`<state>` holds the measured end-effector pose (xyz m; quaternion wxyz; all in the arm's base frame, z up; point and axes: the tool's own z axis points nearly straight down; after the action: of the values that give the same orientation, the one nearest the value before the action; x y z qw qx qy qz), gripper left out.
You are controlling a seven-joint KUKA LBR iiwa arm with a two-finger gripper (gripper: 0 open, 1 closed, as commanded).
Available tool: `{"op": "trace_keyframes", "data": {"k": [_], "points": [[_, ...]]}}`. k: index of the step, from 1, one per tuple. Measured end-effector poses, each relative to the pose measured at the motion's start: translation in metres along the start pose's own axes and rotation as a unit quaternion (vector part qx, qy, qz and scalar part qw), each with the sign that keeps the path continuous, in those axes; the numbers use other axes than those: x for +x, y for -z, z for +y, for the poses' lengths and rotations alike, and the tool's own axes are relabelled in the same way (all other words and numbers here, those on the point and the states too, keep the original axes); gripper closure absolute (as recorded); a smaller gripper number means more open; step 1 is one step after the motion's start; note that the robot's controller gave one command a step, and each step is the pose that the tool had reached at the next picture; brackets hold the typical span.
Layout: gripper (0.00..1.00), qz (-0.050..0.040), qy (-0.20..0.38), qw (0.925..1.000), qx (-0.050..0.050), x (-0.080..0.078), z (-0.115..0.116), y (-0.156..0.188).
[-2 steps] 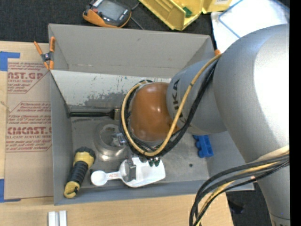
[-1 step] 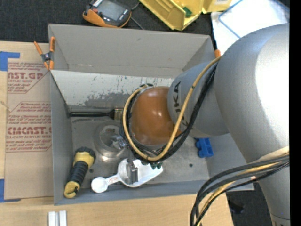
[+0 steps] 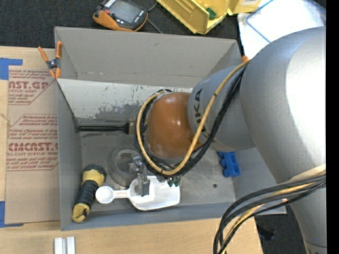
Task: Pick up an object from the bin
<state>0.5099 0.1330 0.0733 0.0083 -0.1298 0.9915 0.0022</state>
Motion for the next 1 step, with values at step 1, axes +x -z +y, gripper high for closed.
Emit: {"op": "trace_keyframes", "data": {"k": [1], "points": [[1.00, 0.0000, 0.000, 1.0000, 0.000, 0.0000, 0.0000, 0.0000]]}}
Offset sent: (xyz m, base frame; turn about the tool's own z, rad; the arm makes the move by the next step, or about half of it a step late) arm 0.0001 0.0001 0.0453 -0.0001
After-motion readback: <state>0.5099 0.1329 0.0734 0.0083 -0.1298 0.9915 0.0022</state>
